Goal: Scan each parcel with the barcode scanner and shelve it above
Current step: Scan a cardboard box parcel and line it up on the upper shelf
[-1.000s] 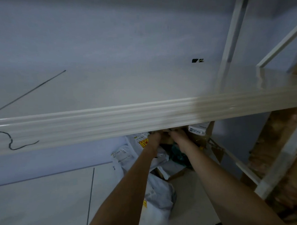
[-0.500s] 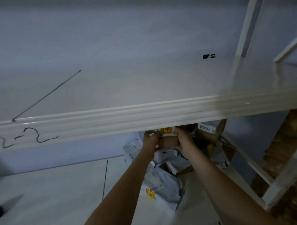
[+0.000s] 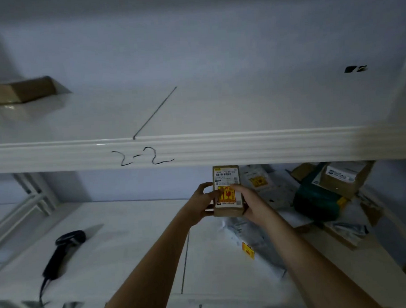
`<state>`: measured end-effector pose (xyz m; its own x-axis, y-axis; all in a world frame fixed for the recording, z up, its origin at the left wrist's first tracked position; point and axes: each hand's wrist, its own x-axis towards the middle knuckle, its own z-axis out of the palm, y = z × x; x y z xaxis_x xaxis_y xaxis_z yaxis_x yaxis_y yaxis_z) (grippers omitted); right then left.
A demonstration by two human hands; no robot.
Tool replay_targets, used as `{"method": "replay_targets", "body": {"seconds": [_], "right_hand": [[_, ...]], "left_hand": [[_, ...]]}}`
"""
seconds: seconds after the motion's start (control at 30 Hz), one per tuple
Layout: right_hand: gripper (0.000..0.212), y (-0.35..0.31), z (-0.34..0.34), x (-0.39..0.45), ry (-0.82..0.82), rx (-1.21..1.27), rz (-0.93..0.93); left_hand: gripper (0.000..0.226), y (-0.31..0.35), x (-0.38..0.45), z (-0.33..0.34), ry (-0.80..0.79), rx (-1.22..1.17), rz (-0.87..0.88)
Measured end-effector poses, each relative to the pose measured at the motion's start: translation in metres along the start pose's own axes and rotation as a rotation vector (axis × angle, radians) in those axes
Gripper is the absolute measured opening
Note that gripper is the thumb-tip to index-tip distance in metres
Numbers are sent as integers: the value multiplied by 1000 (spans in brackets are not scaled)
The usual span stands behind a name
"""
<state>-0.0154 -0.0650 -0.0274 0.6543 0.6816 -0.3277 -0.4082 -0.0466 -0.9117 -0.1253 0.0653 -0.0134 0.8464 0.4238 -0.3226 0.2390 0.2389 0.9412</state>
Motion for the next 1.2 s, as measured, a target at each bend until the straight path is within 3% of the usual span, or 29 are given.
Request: {"method": "replay_targets", "body": {"seconds": [0.43,0.73,0.93,1.03,1.2], "right_hand": [[34,69,185,-19,-182,-202,19],[35,116,290,-8,-209,-258,76],[36,129,341,45,-235,-296,117],[37,140,358,80,-253,-298,150],[35,164,378,124,-201,-257,216]], "left_hand": [[46,-31,-107,-187,125,18,-3],[33,-55,-145,-299,262,13,-61],[21,-70,-134,-378,522,51,-168],[4,-71,-127,-414,672,141,-273],[13,-80,-115,-473,755,183,-384]]}}
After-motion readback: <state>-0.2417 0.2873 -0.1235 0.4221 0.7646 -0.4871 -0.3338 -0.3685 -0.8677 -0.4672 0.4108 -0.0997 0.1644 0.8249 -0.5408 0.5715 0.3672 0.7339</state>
